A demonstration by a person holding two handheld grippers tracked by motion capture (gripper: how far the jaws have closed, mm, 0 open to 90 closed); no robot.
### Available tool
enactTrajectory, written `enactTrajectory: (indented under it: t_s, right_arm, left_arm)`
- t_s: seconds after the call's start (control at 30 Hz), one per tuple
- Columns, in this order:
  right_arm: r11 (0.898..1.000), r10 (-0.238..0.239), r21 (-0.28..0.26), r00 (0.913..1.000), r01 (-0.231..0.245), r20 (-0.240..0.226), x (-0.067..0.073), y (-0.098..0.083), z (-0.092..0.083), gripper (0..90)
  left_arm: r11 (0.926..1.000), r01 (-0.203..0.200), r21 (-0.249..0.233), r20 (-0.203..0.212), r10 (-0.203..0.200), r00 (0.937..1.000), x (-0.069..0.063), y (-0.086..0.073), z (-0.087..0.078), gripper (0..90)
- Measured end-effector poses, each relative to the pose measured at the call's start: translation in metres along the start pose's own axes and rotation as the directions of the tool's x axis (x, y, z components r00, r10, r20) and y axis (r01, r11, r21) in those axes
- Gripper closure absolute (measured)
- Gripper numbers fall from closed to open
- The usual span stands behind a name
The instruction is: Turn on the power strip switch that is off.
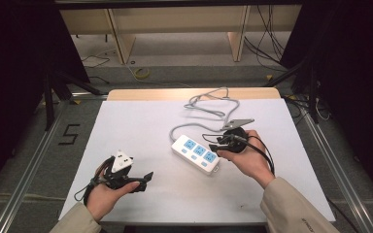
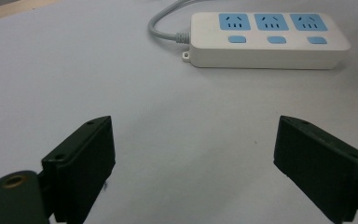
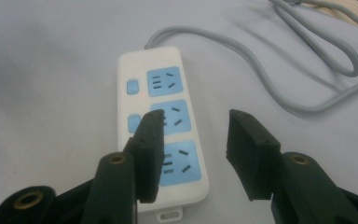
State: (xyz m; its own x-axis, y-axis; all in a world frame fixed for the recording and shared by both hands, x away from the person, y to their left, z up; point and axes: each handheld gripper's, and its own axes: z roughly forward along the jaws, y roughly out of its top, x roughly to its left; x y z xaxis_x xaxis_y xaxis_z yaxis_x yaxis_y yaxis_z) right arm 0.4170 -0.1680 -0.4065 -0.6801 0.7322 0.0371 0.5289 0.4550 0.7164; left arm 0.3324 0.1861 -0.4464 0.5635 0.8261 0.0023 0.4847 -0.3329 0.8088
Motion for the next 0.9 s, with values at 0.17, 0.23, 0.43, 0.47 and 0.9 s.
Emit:
enactTrajectory:
  t_s: [0.17,0.23,0.43,0.47,0.9]
  right_arm:
    - [1.0,0.006,0.002,0.9999,-0.006,0.012,-0.003,-0.008,-0.006,53.0]
    - [1.0,0.008,0.0,0.9998,-0.008,0.016,-0.005,-0.01,-0.009,51.8]
    - [0.999,0.03,-0.016,0.9993,-0.03,0.024,-0.009,-0.017,-0.017,48.5]
    - [0.999,0.029,-0.021,0.9993,-0.028,0.023,-0.01,-0.019,-0.018,48.0]
    - [0.997,0.063,-0.044,0.9976,-0.062,0.029,-0.019,-0.042,-0.037,38.0]
  left_arm:
    - [1.0,0.002,0.001,-0.001,-0.002,1.0,0.0,0.0,0.0,12.2]
    - [1.0,0.002,0.002,-0.001,-0.002,1.0,0.0,0.0,0.0,12.2]
    - [1.0,0.002,0.002,0.001,-0.002,1.0,0.001,0.0,0.0,12.4]
    - [1.0,0.002,0.001,0.0,-0.002,1.0,0.001,0.0,0.0,12.4]
    - [1.0,0.005,0.002,-0.002,-0.005,1.0,0.002,-0.001,0.0,12.4]
